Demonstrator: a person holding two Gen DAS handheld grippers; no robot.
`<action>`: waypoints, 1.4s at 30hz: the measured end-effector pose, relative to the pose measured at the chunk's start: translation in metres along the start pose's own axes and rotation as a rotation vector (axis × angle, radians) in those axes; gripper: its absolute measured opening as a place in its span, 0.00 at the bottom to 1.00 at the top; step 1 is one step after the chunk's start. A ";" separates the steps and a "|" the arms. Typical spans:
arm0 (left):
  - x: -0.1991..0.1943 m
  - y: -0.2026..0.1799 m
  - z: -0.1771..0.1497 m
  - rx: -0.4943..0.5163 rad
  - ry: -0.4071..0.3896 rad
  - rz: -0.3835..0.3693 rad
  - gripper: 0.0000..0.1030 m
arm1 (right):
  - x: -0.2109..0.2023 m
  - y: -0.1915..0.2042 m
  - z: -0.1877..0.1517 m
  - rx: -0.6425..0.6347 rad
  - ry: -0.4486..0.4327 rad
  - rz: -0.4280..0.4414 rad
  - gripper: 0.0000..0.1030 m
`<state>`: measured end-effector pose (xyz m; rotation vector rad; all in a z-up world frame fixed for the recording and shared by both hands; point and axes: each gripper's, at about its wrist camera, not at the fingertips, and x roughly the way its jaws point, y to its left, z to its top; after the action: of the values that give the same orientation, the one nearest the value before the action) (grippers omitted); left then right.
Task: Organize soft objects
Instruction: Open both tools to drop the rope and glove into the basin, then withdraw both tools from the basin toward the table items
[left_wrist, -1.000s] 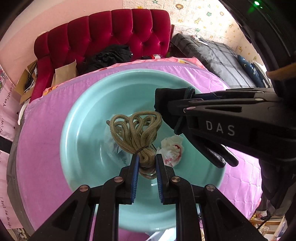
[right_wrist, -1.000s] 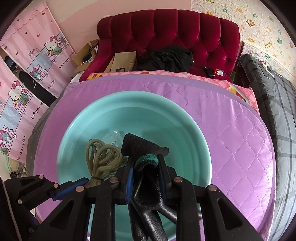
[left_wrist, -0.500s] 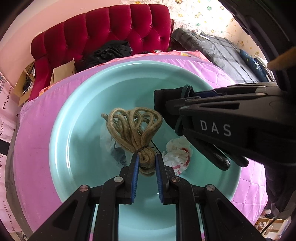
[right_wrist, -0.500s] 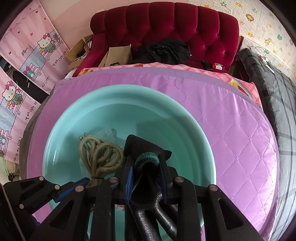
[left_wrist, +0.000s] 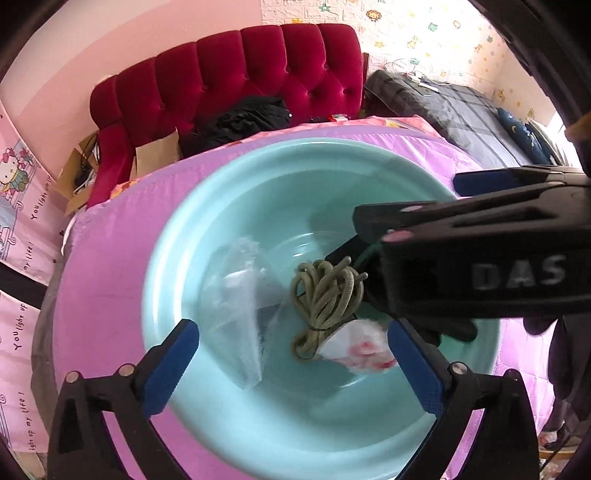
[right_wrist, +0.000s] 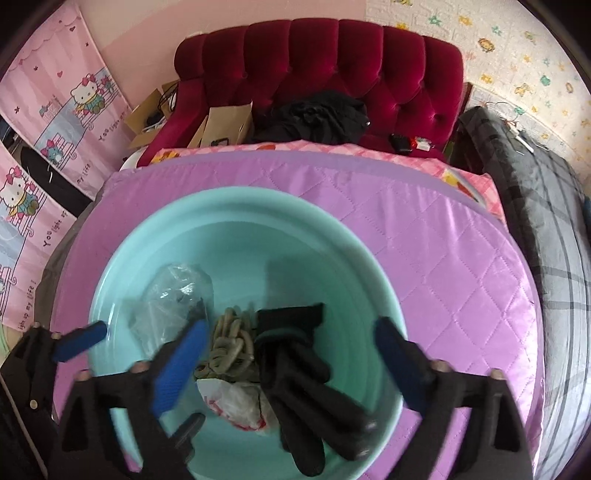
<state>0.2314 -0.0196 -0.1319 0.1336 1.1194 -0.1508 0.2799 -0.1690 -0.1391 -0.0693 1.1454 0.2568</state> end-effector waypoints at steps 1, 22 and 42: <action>-0.001 0.001 -0.001 0.000 -0.002 0.004 1.00 | -0.002 -0.001 -0.001 0.004 -0.006 -0.001 1.00; -0.064 -0.002 -0.042 0.015 -0.063 0.008 1.00 | -0.067 0.001 -0.055 0.027 -0.054 -0.064 1.00; -0.106 -0.006 -0.117 0.019 -0.075 -0.007 1.00 | -0.109 0.019 -0.133 -0.002 -0.058 -0.103 1.00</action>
<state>0.0819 0.0015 -0.0870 0.1399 1.0437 -0.1716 0.1149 -0.1936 -0.0935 -0.1213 1.0800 0.1675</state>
